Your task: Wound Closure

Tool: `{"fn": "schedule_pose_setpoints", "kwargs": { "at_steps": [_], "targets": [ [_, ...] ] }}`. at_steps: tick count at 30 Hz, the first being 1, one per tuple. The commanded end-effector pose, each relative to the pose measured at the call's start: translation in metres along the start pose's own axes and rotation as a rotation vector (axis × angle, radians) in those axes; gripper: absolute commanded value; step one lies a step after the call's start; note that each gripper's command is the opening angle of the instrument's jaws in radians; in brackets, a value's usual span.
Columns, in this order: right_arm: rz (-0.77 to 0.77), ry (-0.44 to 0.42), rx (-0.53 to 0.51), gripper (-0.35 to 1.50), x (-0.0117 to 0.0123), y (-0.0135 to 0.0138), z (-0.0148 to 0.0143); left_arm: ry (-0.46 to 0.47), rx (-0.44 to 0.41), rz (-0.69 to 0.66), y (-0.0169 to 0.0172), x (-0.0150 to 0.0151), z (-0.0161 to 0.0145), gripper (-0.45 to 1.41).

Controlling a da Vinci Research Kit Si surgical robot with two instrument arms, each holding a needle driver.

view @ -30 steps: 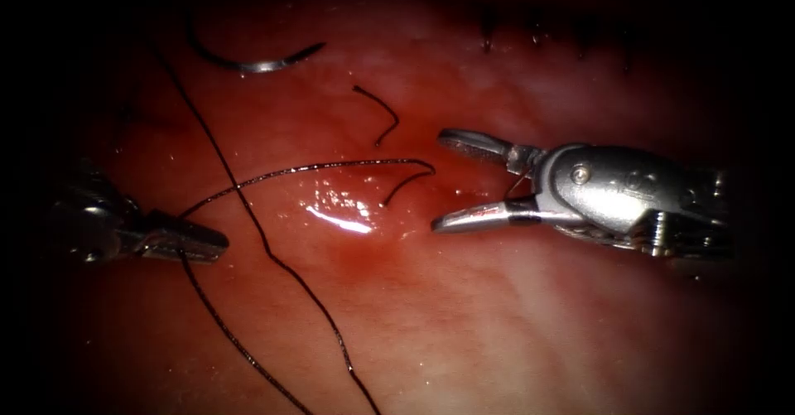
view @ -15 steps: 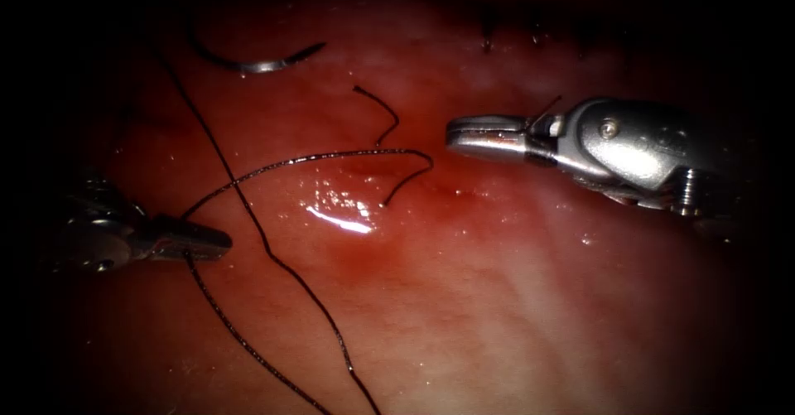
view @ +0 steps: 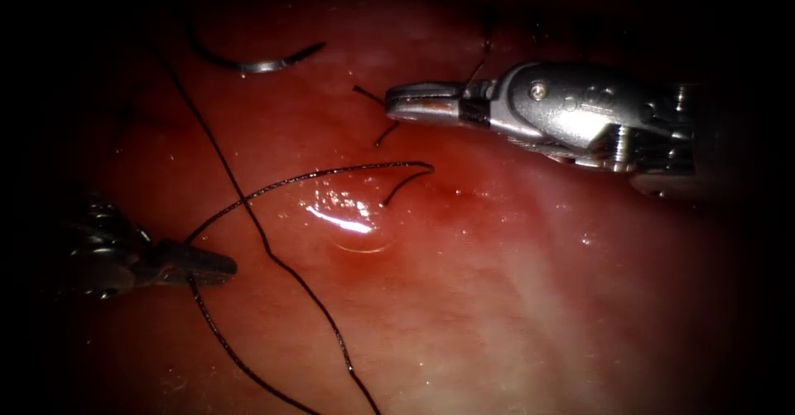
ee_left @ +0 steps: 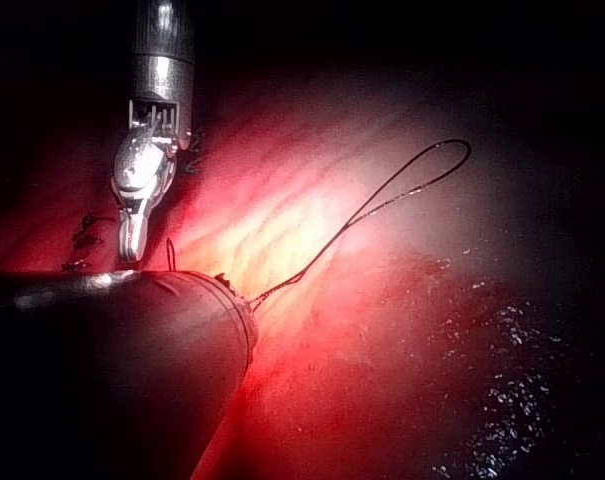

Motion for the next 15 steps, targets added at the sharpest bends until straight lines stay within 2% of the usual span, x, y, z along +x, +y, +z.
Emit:
{"fn": "schedule_pose_setpoints", "kwargs": {
  "at_steps": [1, 2, 3, 4, 5, 7, 9, 15],
  "targets": [
    [-0.047, -0.138, -0.035, -0.35, -0.0010, -0.0006, -0.0003, 0.002, 0.001, 0.001, -0.0001, 0.0000, 0.0006, -0.45],
    [-0.067, -0.251, -0.035, -0.35, -0.0021, -0.0011, -0.0007, 0.002, 0.001, 0.001, 0.0000, -0.0001, 0.0006, -0.45],
    [-0.073, -0.314, -0.036, -0.35, -0.0029, -0.0014, -0.0011, 0.002, 0.001, 0.001, 0.0000, -0.0001, 0.0006, -0.45],
    [-0.062, -0.359, -0.042, -0.35, -0.0047, -0.0016, -0.0020, 0.001, 0.001, 0.002, 0.0001, -0.0002, 0.0007, -0.45],
    [-0.062, -0.359, -0.042, -0.35, -0.0047, -0.0016, -0.0020, 0.001, 0.001, 0.002, 0.0001, -0.0002, 0.0007, -0.45],
    [-0.027, -0.284, 0.008, -0.35, -0.0056, -0.0014, -0.0028, 0.000, 0.001, 0.001, 0.0000, -0.0002, 0.0008, -0.45],
    [-0.011, -0.192, 0.008, -0.35, -0.0059, -0.0003, -0.0038, -0.002, 0.001, 0.000, -0.0001, -0.0002, 0.0010, -0.45],
    [0.007, -0.133, 0.045, -0.35, -0.0048, 0.0010, -0.0036, 0.000, -0.003, 0.010, -0.0002, 0.0003, 0.0015, -0.45]
  ]
}}
